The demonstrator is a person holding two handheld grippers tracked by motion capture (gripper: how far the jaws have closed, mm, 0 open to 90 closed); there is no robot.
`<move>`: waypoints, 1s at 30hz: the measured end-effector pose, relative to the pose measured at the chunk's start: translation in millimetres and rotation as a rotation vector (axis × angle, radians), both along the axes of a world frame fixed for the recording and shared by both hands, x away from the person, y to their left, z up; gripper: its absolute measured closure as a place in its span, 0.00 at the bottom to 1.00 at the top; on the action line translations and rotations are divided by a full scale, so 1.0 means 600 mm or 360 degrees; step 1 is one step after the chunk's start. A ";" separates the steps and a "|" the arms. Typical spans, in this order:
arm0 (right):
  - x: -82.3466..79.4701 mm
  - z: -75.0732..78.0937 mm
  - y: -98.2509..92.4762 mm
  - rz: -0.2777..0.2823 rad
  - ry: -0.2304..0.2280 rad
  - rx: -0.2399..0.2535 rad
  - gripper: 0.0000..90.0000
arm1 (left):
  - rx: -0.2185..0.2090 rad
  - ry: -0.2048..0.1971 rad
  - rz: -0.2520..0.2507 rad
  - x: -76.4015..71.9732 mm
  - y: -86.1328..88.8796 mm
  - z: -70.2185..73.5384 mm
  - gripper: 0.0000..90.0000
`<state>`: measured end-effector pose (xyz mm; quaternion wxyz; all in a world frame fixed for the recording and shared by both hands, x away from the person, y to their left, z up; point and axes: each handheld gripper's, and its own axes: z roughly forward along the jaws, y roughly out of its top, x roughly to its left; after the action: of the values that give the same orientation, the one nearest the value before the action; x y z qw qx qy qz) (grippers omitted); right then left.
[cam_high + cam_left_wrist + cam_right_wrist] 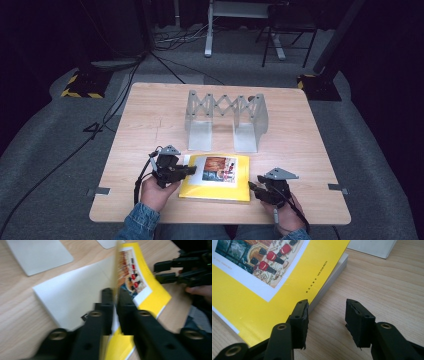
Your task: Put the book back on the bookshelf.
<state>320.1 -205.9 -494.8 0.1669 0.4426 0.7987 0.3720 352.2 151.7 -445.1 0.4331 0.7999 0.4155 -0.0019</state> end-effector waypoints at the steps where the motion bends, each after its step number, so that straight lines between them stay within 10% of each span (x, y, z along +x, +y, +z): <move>1: 0.000 0.000 0.000 0.0000 0.0000 0.0000 0.57 | 0.0000 0.0000 0.0000 0.000 0.000 0.000 0.99; 14: -0.062 0.031 -0.023 0.0160 -0.0360 -0.0006 0.50 | -0.0071 -0.0093 -0.0150 -0.007 -0.027 0.068 0.99; 30: -0.077 0.042 0.005 0.0270 -0.0473 -0.0116 0.42 | -0.0008 -0.0180 -0.0222 0.004 -0.066 0.122 0.99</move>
<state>274.1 -203.2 -469.9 0.2671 0.3073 0.8127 0.4169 354.6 111.9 -371.8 0.4567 0.8246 0.3336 0.0121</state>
